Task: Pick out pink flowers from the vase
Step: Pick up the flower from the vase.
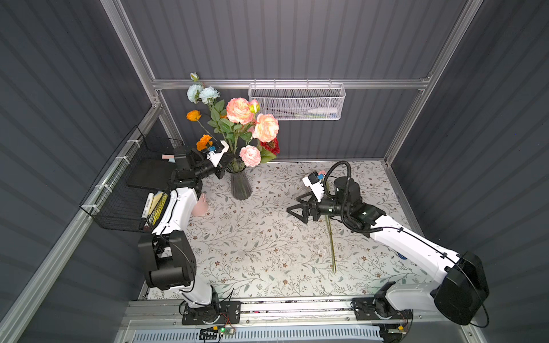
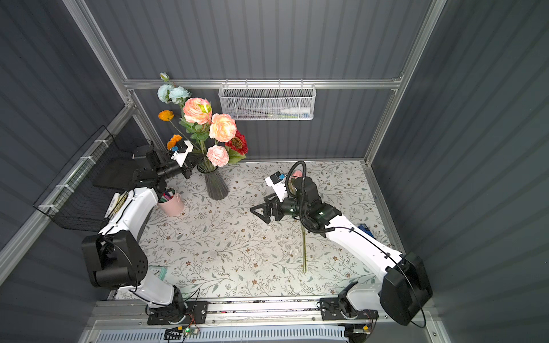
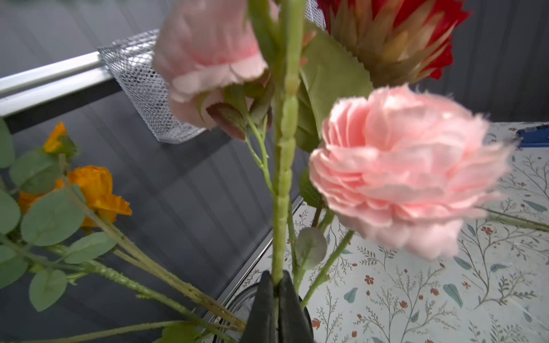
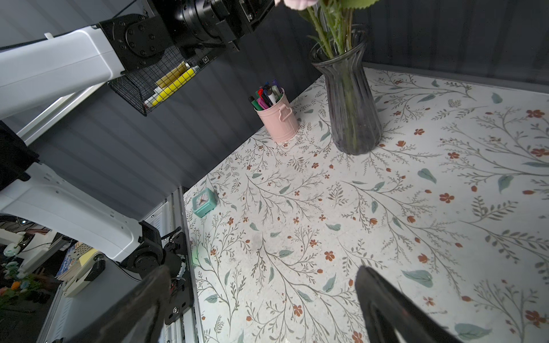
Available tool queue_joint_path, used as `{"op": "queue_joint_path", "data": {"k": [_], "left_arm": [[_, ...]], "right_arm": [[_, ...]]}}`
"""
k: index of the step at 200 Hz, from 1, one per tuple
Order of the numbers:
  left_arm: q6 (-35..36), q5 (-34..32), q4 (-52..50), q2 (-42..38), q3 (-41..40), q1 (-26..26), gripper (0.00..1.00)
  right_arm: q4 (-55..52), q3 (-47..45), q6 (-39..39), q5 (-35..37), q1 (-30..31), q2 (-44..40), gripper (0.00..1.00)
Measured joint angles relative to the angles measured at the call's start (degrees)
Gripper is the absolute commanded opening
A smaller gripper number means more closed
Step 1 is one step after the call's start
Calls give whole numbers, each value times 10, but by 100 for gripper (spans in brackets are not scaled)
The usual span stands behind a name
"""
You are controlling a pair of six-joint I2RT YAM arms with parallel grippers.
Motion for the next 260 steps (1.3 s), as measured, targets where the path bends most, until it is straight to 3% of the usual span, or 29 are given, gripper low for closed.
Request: {"op": "queue_joint_path", "data": {"k": [106, 260], "left_arm": [[-177, -71, 31, -75, 100, 0, 0], [-212, -198, -110, -154, 165, 0, 0]], "right_arm": [[-24, 43, -12, 14, 2, -15, 99], [-36, 48, -18, 16, 3, -25, 99]]}}
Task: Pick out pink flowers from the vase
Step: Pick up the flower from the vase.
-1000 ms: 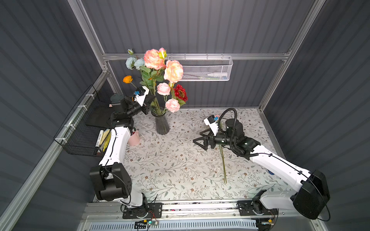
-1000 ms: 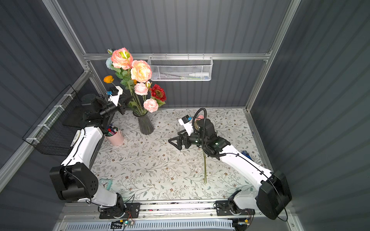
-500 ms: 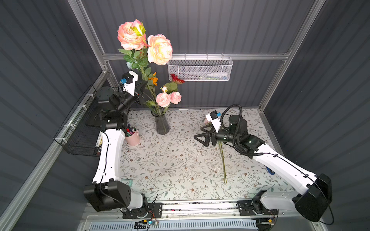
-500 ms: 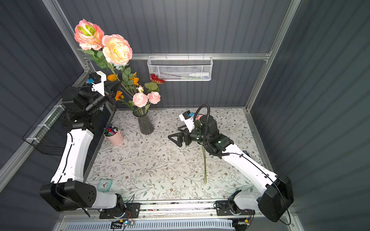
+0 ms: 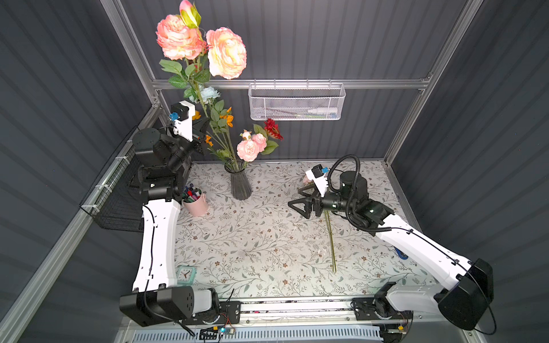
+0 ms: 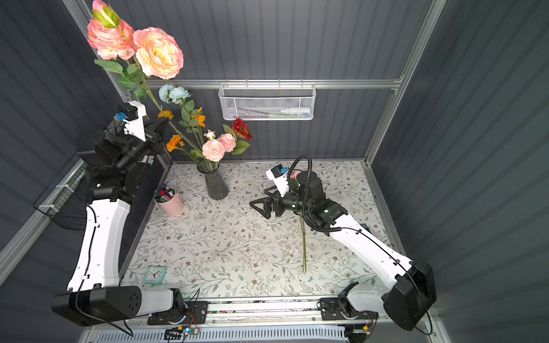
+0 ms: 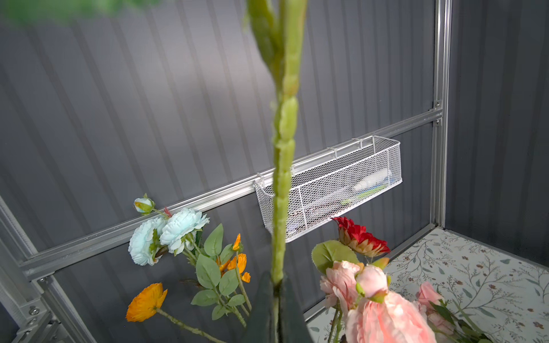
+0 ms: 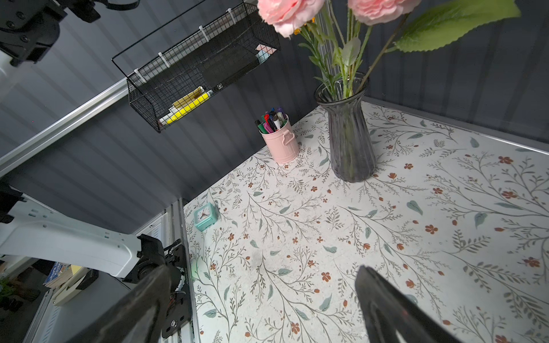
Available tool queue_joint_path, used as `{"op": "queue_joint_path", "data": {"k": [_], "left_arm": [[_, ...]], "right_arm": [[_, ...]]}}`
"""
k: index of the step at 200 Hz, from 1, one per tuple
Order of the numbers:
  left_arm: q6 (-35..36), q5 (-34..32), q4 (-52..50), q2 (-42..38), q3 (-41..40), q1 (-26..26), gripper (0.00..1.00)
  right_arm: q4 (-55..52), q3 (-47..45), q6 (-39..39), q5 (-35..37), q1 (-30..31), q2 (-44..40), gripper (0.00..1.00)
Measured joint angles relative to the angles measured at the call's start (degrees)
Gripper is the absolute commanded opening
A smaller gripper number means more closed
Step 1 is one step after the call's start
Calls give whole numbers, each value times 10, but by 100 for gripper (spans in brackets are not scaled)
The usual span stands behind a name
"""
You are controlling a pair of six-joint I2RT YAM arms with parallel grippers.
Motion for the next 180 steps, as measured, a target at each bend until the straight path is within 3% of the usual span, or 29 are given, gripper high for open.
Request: {"op": "queue_joint_path", "data": {"k": [48, 108, 126, 160, 180], "left_arm": [[-10, 6, -106, -61, 14, 0, 0], [-21, 179, -131, -157, -102, -30, 0], [-12, 191, -132, -160, -142, -83, 0], [26, 155, -151, -110, -185, -244, 0], [36, 134, -145, -84, -198, -293, 0]], "right_arm": [[0, 0, 0, 0, 0, -10, 99], [-16, 9, -4, -1, 14, -10, 99], [-21, 16, -4, -1, 19, -10, 99], [-26, 25, -4, -1, 24, -10, 98], [-29, 25, -4, -1, 25, -11, 98]]}}
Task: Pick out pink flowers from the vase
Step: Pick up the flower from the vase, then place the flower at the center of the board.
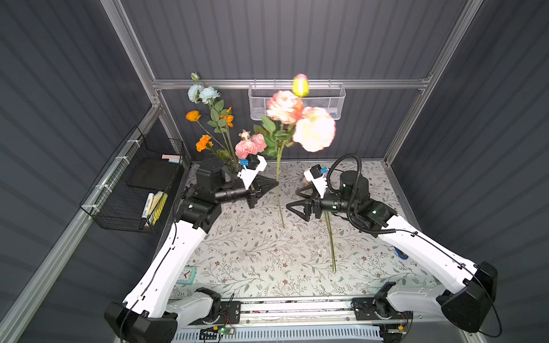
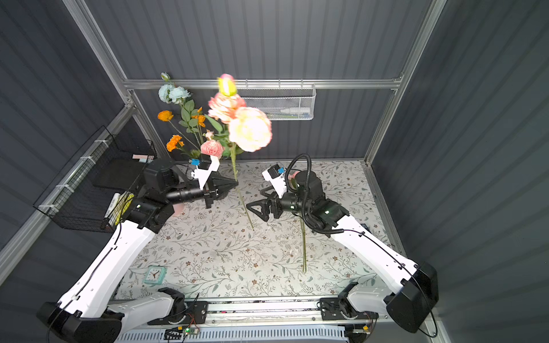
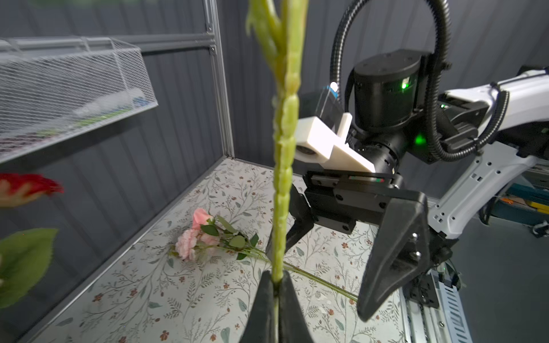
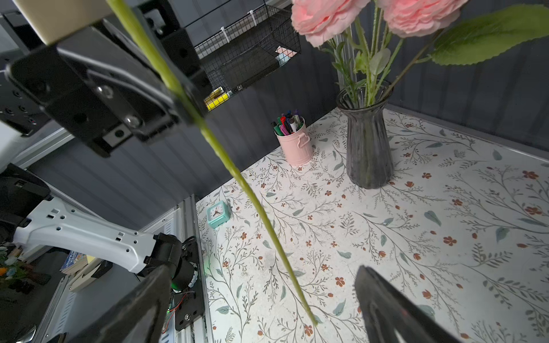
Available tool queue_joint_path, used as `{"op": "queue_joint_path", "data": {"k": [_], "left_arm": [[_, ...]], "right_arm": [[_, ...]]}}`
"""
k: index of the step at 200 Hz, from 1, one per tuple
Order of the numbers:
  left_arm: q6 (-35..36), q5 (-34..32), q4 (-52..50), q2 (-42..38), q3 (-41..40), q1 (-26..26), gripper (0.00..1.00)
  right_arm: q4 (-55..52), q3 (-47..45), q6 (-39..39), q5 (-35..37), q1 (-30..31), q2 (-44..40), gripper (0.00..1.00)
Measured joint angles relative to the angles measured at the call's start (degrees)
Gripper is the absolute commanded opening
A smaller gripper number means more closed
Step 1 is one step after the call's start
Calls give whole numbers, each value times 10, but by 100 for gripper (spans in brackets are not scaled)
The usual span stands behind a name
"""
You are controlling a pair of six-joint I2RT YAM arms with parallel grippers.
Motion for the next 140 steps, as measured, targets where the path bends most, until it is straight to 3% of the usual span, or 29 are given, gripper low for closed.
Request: {"op": "queue_joint_path", "data": {"k": [19, 70, 140], "left_arm": [[2, -17, 16, 7, -11, -14, 0], [2, -30, 59, 16, -11, -33, 0], [2, -36, 70, 46, -11, -60, 0]], "right_arm": [[-5, -1, 0, 7, 0, -10, 97], [-20, -8, 1, 20, 0, -61, 81], [-23, 8, -18, 12, 0, 3, 68]]}}
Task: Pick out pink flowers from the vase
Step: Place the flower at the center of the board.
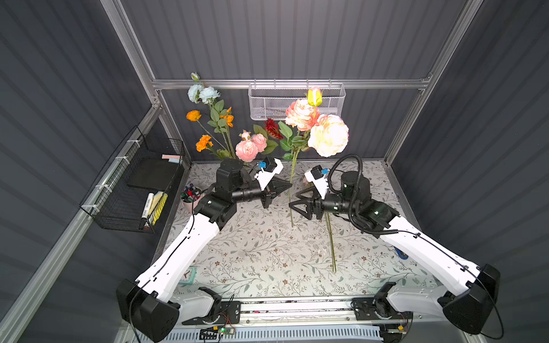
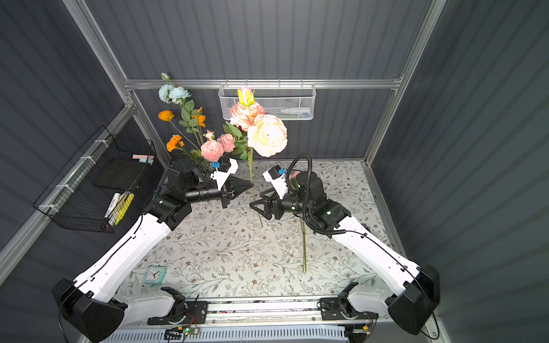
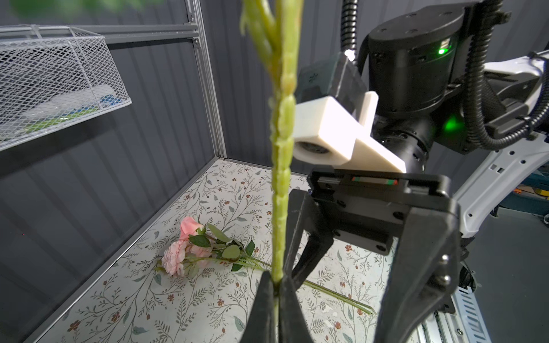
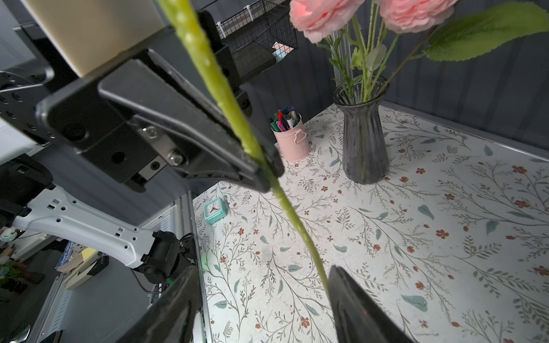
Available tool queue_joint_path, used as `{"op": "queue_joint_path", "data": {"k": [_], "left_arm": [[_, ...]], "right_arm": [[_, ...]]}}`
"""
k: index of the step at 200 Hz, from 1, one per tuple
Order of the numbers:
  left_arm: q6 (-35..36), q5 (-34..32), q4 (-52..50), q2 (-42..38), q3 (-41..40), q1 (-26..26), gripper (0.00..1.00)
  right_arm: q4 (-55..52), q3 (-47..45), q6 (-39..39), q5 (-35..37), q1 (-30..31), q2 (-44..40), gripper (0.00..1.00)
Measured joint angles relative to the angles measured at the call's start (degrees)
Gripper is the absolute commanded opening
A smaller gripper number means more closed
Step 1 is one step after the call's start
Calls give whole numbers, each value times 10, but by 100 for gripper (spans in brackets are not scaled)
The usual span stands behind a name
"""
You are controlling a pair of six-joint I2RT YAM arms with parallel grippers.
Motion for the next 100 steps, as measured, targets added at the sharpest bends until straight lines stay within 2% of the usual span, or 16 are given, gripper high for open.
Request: {"op": "queue_joint_path", "data": {"k": [53, 83, 100], "left_arm": [[0, -4, 0, 5, 0, -7, 0], [0, -5, 2, 5, 0, -9, 0], [0, -5, 2, 5, 0, -10, 0]], "right_arm": [[1, 21, -25, 28, 0, 11, 46], [2, 24, -30, 31, 0, 14, 22], [4, 25, -36, 32, 0, 18, 13]]}}
